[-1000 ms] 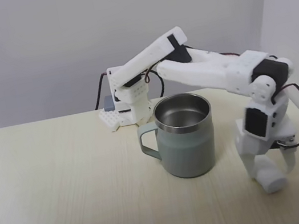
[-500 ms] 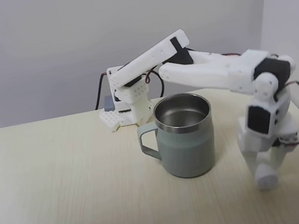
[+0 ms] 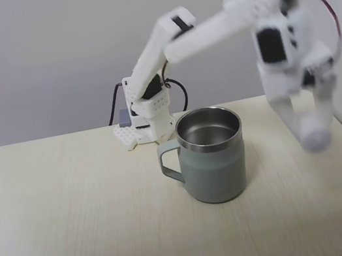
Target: Grasp a dressing and put it in the cup.
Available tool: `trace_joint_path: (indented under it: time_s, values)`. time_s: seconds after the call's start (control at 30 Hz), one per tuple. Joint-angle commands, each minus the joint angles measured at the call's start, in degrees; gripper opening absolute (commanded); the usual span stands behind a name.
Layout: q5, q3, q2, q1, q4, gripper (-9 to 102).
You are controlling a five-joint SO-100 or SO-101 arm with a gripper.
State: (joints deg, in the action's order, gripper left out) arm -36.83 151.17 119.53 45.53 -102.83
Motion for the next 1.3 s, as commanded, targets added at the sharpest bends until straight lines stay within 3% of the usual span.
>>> trace_joint_path:
  time_s: [0.0,0.3,0.57,0.87,1.27]
  values:
    - [-1.5,-10.0,-16.7,-1.1,-2.1,0]
    - [-7.6,-41.6,-56.5,-2.1,-2.1,0]
    - [-11.6,-66.2,-77.4,-8.9,1.6,0]
    - [-9.0,-82.7,-84.0,-9.7,10.5,0]
    - [-6.0,-93.4,-83.5,-9.8,20.8,2]
